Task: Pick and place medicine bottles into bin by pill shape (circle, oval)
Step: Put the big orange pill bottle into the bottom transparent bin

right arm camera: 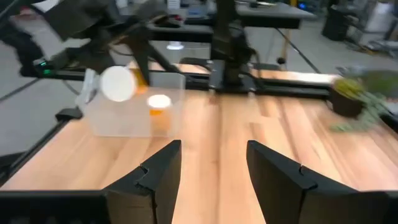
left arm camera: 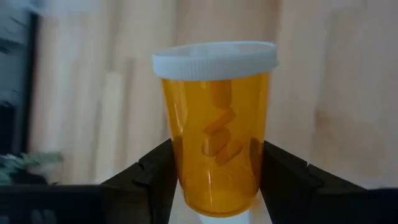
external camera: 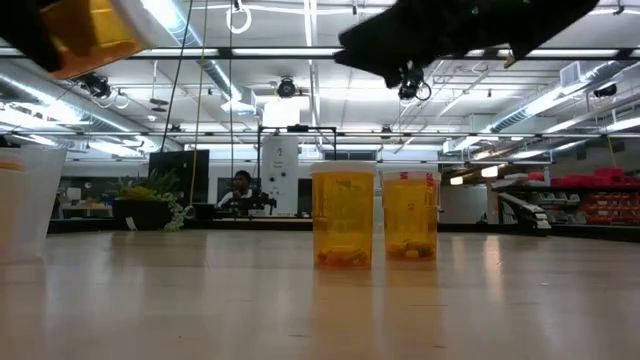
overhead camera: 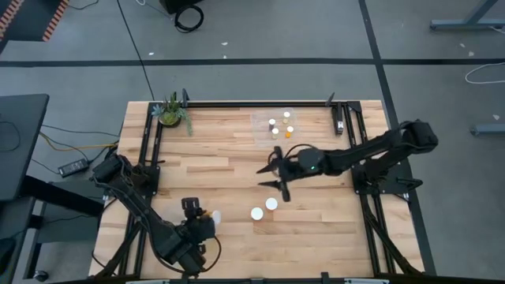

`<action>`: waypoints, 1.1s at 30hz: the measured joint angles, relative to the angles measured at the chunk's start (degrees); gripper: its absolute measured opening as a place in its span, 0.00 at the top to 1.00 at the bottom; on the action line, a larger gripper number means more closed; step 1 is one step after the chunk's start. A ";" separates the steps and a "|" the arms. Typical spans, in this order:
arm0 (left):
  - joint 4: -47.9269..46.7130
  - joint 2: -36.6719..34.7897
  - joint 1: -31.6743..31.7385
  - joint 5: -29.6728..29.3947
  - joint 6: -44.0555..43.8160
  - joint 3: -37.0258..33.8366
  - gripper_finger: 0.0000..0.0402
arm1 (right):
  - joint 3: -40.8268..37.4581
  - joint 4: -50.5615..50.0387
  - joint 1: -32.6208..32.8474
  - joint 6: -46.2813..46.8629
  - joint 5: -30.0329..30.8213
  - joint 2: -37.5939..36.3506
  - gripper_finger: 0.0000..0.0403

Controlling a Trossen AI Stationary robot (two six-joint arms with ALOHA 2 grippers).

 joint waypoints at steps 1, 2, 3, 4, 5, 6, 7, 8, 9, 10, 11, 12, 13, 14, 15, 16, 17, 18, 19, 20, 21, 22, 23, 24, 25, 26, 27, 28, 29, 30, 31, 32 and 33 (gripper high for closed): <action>0.27 0.00 0.00 -2.00 -0.29 0.00 0.50 | 1.16 0.08 0.75 -0.84 -0.02 1.03 0.53; 0.53 0.00 0.00 -4.27 -0.52 0.00 0.50 | 2.01 0.10 1.55 -1.58 -0.04 1.77 0.53; 0.74 0.00 0.00 -6.56 -0.74 0.00 0.50 | 2.92 0.12 2.33 -2.36 -0.04 2.50 0.53; 1.24 0.00 0.00 -8.88 -1.07 0.00 0.50 | 3.81 0.25 3.06 -3.29 -0.04 3.05 0.53; 1.68 0.00 0.00 -11.43 -1.73 0.00 0.51 | 4.37 0.17 3.88 -4.25 -0.02 3.37 0.53; 2.13 0.00 0.00 -14.03 -1.98 0.00 0.51 | 5.19 0.18 4.61 -5.11 -0.02 3.77 0.53; 2.71 0.00 0.00 -16.58 -2.13 0.00 0.52 | 5.94 0.29 5.27 -5.81 -0.04 3.98 0.53; 3.32 0.00 0.03 -18.74 -2.16 0.00 0.52 | 6.34 0.22 5.82 -6.34 -0.04 3.95 0.53; 4.13 0.00 0.32 -20.50 -2.06 0.00 0.52 | 6.79 0.24 6.32 -6.64 -0.04 3.90 0.53; 5.01 0.00 0.52 -21.92 -1.92 0.00 0.52 | 7.16 0.28 6.78 -6.97 -0.04 3.90 0.53; 5.78 0.00 0.85 -22.66 -1.70 0.00 0.51 | 7.38 0.37 7.20 -7.32 -0.04 3.86 0.53; 6.47 0.00 1.33 -23.21 -1.13 0.00 0.50 | 7.48 0.46 7.52 -7.81 -0.04 3.86 0.52; 7.49 0.00 1.71 -23.71 -0.43 0.00 0.50 | 7.49 0.52 7.83 -8.28 -0.04 3.87 0.52; 8.57 0.00 2.24 -24.02 0.54 0.00 0.49 | 7.50 0.95 8.11 -8.47 -0.02 4.15 0.50; 9.81 0.00 2.82 -24.02 1.74 0.00 0.49 | 7.60 1.68 8.30 -8.57 -0.02 4.69 0.49; 11.27 0.00 3.33 -24.11 3.20 0.00 0.49 | 7.60 1.43 8.58 -8.60 0.04 4.97 0.47; 12.82 0.00 3.97 -24.09 4.90 0.00 0.49 | 7.55 1.45 8.85 -8.63 0.34 5.47 0.45; 14.61 0.00 4.51 -24.08 6.70 0.00 0.50 | 7.57 1.98 8.98 -8.89 1.06 5.99 0.43; 16.54 0.00 5.01 -24.07 8.69 0.00 0.50 | 7.55 1.76 9.26 -9.45 1.86 6.32 0.41; 18.51 0.00 5.59 -24.08 10.89 0.00 0.51 | 7.55 1.84 9.45 -9.76 2.68 6.63 0.40; 20.48 0.00 6.08 -24.05 12.83 0.00 0.51 | 7.55 1.82 9.66 -9.90 3.48 6.85 0.38; 22.64 0.00 6.50 -24.15 14.92 0.00 0.51 | 7.55 1.83 9.85 -9.97 4.14 7.04 0.36; 24.71 0.00 6.96 -24.11 16.93 0.00 0.51 | 7.55 1.96 10.11 -10.13 4.87 7.18 0.35; 26.89 0.00 7.38 -24.19 19.05 0.00 0.51 | 7.55 1.72 10.50 -10.40 5.55 7.14 0.33; 29.11 0.00 7.86 -24.16 21.27 0.00 0.50 | 7.55 1.50 11.00 -10.79 6.85 6.96 0.32; 31.65 0.00 8.29 -24.18 23.71 0.00 0.50 | 7.55 0.94 11.63 -11.27 8.35 6.41 0.32; 33.99 0.00 8.69 -24.16 25.94 0.00 0.50 | 7.53 -0.23 12.46 -12.01 10.05 5.42 0.31; 36.43 0.00 9.05 -24.17 28.43 0.00 0.49 | 7.51 -1.09 13.30 -12.77 11.59 4.23 0.31; 38.96 -0.09 9.34 -24.33 30.91 0.00 0.50 | 7.51 -2.32 14.12 -13.20 12.72 2.89 0.30; 41.47 -0.25 9.67 -24.25 33.38 0.00 0.50 | 7.51 -3.75 14.96 -13.50 13.47 1.57 0.30; 44.07 -0.34 10.04 -24.18 35.81 0.00 0.51 | 7.51 -5.33 15.63 -13.42 13.69 0.22 0.30; 46.99 -0.49 10.33 -24.17 38.58 0.00 0.51 | 7.51 -7.36 16.27 -13.02 13.70 -1.14 0.30; 49.49 -0.73 10.57 -23.98 41.45 -0.01 0.51 | 7.51 -9.35 16.89 -12.50 13.75 -2.58 0.30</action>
